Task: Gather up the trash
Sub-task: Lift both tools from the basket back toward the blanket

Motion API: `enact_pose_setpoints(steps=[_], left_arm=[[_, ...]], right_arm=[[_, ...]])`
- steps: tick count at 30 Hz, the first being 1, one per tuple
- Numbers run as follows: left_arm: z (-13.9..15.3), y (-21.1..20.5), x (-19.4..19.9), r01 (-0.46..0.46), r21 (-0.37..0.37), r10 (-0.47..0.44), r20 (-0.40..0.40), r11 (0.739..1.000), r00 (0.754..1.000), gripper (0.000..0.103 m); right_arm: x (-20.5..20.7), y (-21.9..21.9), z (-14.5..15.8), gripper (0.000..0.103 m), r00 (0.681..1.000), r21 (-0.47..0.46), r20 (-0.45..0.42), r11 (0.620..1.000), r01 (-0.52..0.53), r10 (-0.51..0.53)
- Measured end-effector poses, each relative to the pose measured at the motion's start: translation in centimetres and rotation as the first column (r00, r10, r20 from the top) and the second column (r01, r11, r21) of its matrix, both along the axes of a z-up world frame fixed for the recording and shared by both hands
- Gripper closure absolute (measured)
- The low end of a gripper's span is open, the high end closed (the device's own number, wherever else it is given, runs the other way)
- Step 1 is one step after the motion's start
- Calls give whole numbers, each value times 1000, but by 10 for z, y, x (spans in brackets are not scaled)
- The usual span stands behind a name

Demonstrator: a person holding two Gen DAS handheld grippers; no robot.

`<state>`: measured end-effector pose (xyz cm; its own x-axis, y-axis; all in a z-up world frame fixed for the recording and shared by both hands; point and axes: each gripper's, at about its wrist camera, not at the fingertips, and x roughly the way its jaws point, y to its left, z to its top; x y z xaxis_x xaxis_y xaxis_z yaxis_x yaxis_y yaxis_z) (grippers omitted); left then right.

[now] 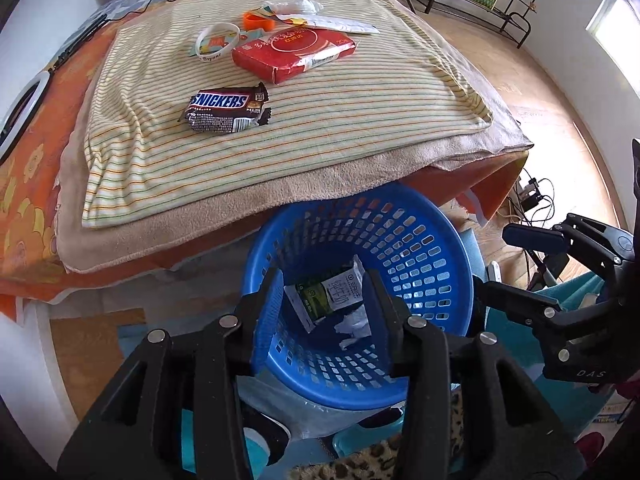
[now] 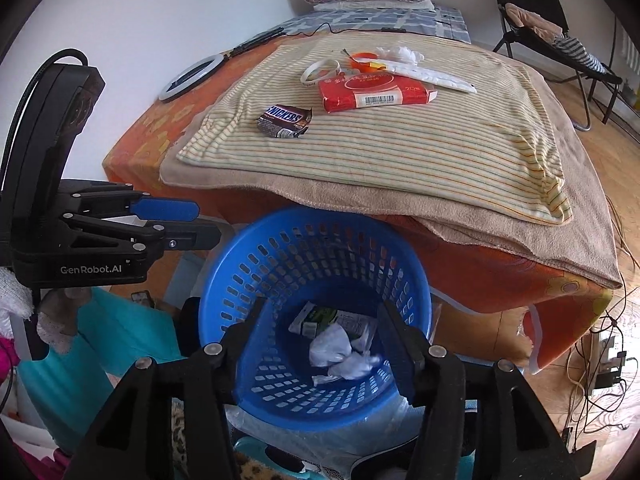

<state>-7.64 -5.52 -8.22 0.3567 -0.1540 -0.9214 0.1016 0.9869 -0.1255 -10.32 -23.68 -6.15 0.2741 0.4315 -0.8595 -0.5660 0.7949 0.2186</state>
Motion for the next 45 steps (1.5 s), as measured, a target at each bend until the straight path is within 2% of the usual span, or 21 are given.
enact_pose_setpoints(steps=[2, 9, 10, 12, 21, 25, 28, 30, 38, 41, 45], left_arm=[[1, 2, 2, -5, 4, 5, 6, 1000, 1000, 61], [4, 17, 14, -35, 10, 34, 27, 999, 999, 61], [5, 19, 16, -42, 11, 41, 31, 999, 999, 59], [8, 26, 21, -57, 11, 57, 47, 998, 997, 50], [14, 60, 46, -133, 16, 131, 71, 991, 989, 42], [15, 78, 56, -170, 7, 169, 65, 985, 983, 42], [14, 90, 62, -194, -2, 194, 55, 981, 980, 40], [12, 98, 67, -215, -20, 216, 43, 976, 976, 36], [-1, 102, 98, -211, -25, 211, 11, 977, 977, 35], [-5, 100, 110, -198, -30, 198, 6, 980, 980, 36], [-13, 100, 124, -191, -31, 191, -4, 981, 982, 36]], right_arm=[[0, 1, 0, 40, 1000, -4, 5, 1000, -2, 2], [6, 6, 1, 34, 1000, -22, 29, 1000, -9, 10], [8, 7, 2, 34, 999, -22, 31, 1000, -11, 11], [12, 9, 2, 31, 999, -29, 36, 999, -14, 15], [42, 16, 10, 18, 996, -63, 88, 998, -1, 7], [58, 21, 17, 16, 995, -54, 101, 998, -16, 21], [74, 22, 21, 15, 994, -38, 107, 999, -16, 20], [87, 20, 23, 15, 994, -27, 112, 1000, -7, 10], [150, 8, 35, 15, 992, 51, 88, 995, 87, -92], [172, 13, 41, 14, 988, 39, 122, 996, 86, -91], [202, 23, 39, 15, 986, -3, 162, 999, 36, -35]])
